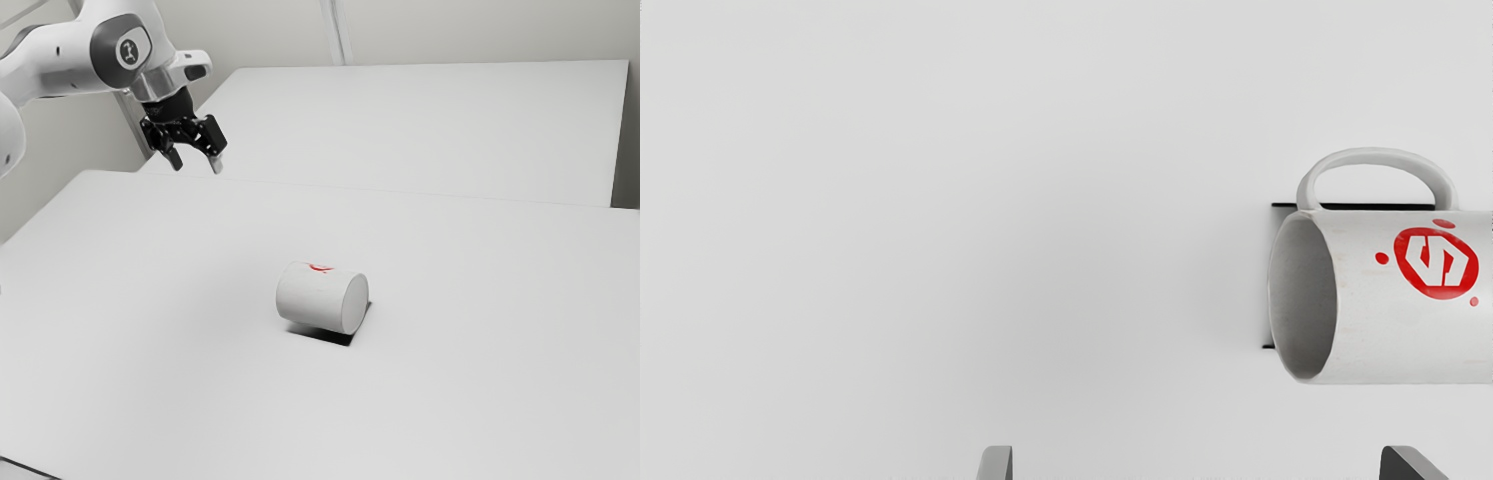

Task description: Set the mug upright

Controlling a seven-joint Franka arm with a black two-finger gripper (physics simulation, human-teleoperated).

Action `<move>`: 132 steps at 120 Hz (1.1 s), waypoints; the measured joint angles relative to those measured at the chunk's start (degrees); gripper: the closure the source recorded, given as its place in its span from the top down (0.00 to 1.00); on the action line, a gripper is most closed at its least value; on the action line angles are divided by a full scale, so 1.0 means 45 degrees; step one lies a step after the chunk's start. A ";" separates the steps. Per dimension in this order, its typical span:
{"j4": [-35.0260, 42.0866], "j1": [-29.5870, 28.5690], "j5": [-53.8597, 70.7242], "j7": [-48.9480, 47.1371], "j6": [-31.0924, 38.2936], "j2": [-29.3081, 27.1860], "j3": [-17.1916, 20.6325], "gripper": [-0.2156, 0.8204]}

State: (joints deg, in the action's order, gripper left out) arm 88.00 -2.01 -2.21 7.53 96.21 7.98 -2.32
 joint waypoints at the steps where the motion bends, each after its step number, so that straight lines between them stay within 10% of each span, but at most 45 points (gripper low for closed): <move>1: 0.0000 -0.0001 0.0000 0.0000 -0.0001 -0.0009 0.0001 0.79; 64: 0.2180 -0.0699 -0.5023 0.1032 -0.0226 -0.0145 -0.0241 0.79; 132: 0.5424 -0.0775 -1.2689 0.6919 0.1427 0.2838 -0.0191 0.79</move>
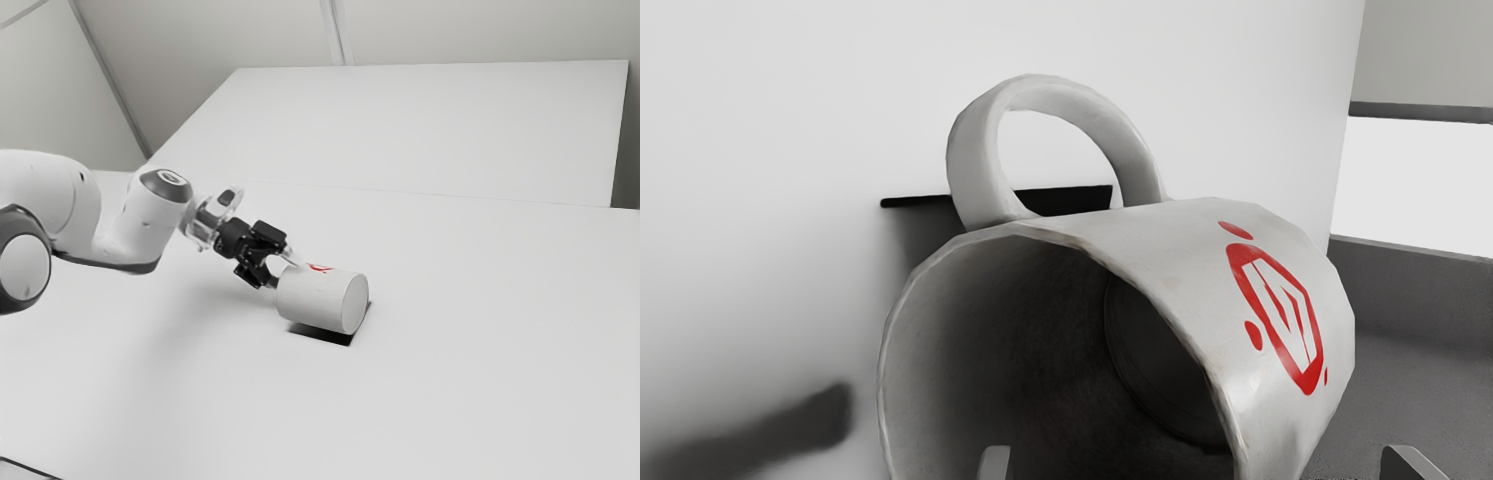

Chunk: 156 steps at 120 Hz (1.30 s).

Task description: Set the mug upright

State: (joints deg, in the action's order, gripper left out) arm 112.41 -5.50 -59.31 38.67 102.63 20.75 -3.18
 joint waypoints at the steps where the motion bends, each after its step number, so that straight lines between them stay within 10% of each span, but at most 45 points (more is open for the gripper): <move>1: 0.0037 0.0008 -0.0080 0.0068 -0.0004 0.0004 0.0015 0.79; 16: 0.0250 0.0047 -0.0898 0.0989 -0.0095 0.0020 0.0213 0.77; 39: 0.0260 0.0051 -0.1436 0.2072 -0.0163 -0.0052 0.0290 0.31; 63: 0.0260 0.0066 -0.2106 0.2878 -0.0291 -0.0405 0.0445 0.13; 93: 0.0181 0.0413 -0.1246 0.3250 -0.0083 -0.2356 0.0616 0.06; 156: -0.0246 0.0576 1.2574 -0.1637 0.4105 -0.3348 0.1186 0.03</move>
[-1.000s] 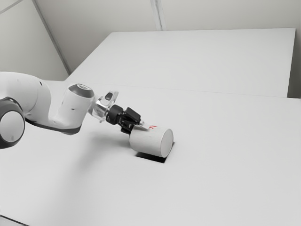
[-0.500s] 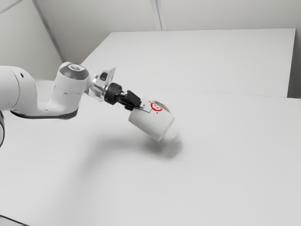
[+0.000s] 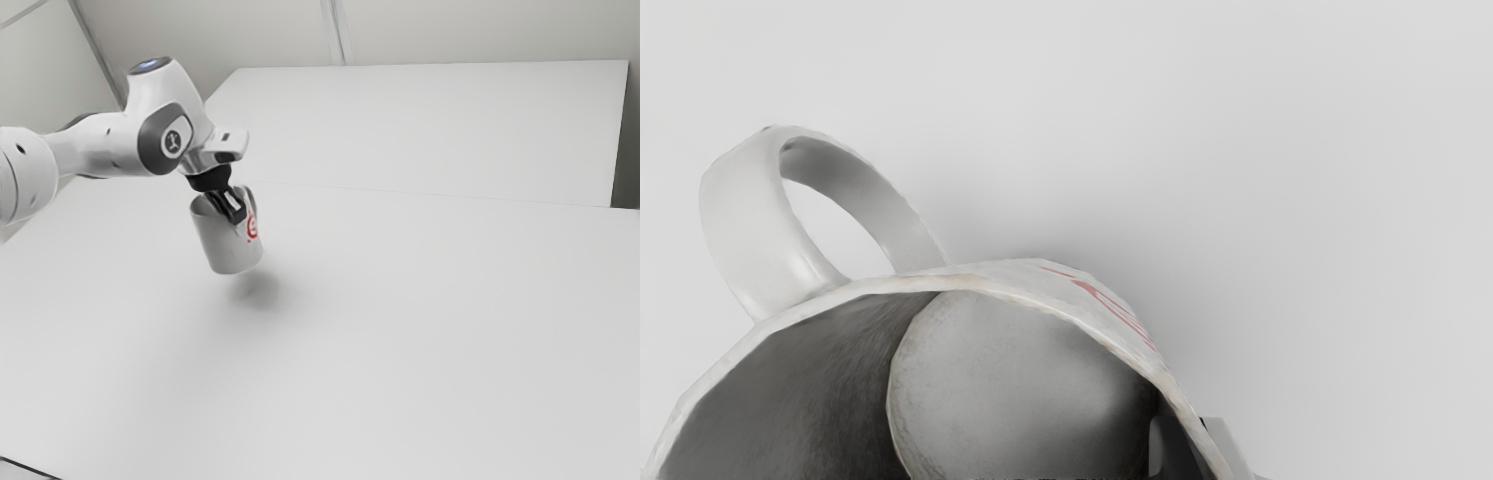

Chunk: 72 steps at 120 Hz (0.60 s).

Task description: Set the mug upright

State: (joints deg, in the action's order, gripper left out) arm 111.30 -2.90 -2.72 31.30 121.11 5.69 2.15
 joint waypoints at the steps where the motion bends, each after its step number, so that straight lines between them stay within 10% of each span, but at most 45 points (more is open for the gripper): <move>1: 0.0081 0.0002 0.0057 -0.0065 0.0110 0.0005 0.0000 0.03; 40: 0.2092 0.0108 0.0651 -0.2312 0.2956 0.0444 0.0010 0.05; 72: 0.2147 0.0220 0.0409 -0.3378 0.3256 -0.0075 0.0039 0.54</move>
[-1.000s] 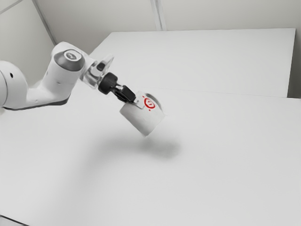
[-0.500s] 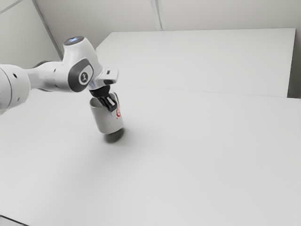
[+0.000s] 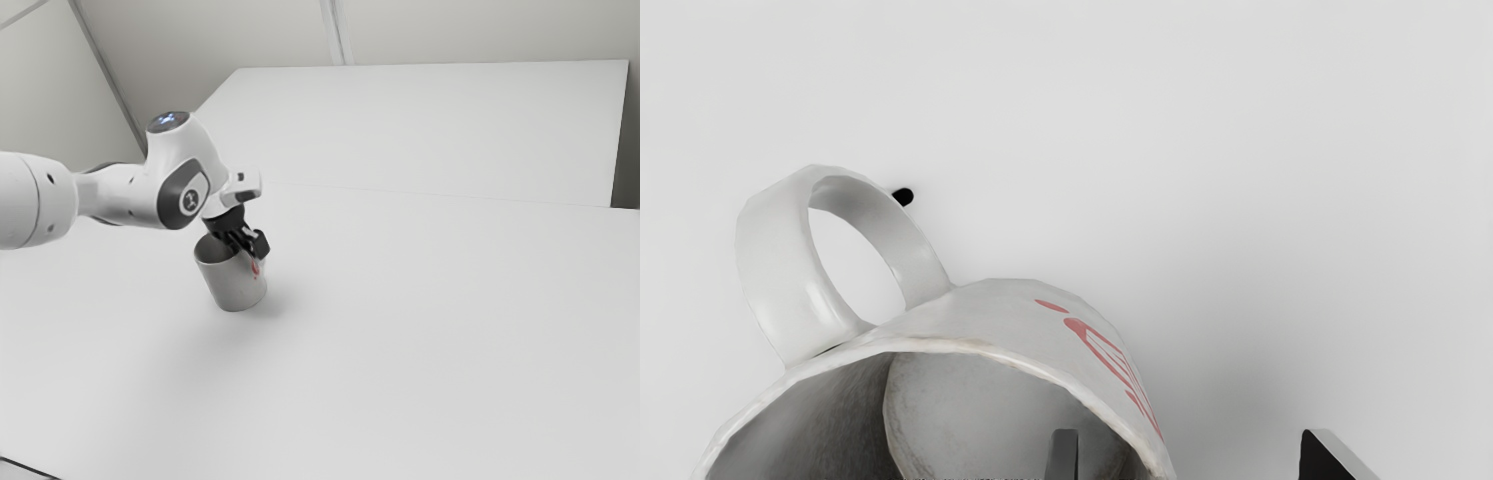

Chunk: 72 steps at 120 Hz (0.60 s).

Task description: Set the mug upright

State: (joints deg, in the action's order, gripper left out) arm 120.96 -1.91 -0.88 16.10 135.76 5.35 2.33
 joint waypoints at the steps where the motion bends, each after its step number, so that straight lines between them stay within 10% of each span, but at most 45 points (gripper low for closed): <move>1: -0.0025 0.0000 -0.0029 -0.0026 -0.0035 -0.0068 0.0001 0.55; 72: -0.7253 -0.0219 -0.0634 -0.1154 -0.8215 -0.0616 -0.0131 0.78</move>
State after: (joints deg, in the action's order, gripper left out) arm 88.32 -2.90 -3.74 10.91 98.79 2.57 1.74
